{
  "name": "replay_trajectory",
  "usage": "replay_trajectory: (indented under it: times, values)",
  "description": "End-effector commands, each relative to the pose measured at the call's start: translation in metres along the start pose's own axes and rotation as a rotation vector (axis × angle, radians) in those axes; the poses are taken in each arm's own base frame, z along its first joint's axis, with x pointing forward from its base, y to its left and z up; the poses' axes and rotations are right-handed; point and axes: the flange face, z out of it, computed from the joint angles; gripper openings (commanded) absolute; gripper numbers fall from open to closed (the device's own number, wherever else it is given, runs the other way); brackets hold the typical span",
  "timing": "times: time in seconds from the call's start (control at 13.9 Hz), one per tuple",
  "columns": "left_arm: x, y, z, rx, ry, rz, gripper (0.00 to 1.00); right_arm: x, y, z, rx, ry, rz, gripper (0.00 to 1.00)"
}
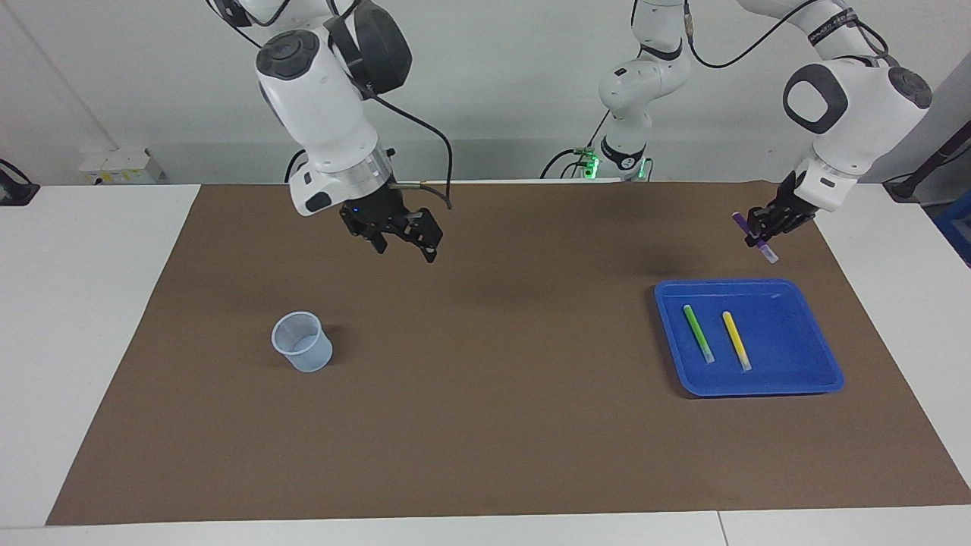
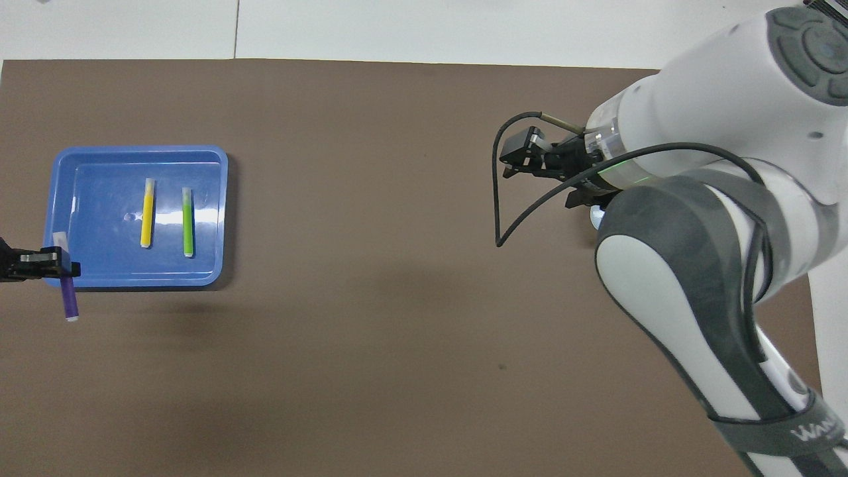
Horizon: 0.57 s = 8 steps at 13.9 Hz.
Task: Right arm passes pens to left for tray arrangement
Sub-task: 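Lower the purple pen into the blue tray with the left gripper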
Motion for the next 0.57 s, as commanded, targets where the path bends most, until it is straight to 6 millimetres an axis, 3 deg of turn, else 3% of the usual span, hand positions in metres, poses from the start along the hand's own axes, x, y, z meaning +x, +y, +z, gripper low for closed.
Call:
replay_trajectory:
  times: [0.0, 0.14, 0.36, 0.5]
  values:
    - [0.018, -0.006, -0.009, 0.030, 0.046, 0.033, 0.00, 0.016, 0.048, -0.013, -0.064, 0.029, -0.137, 1.00]
    - [0.022, -0.001, -0.007, 0.030, 0.042, 0.045, 0.00, 0.034, 0.081, -0.019, -0.085, 0.029, -0.245, 1.00]
    - [0.030, 0.018, 0.012, 0.081, 0.011, 0.116, 0.00, 0.058, 0.130, -0.029, -0.121, 0.031, -0.313, 1.00]
    - [0.046, 0.002, 0.023, 0.090, 0.035, 0.105, 0.00, 0.068, 0.153, -0.041, -0.133, 0.056, -0.289, 1.00]
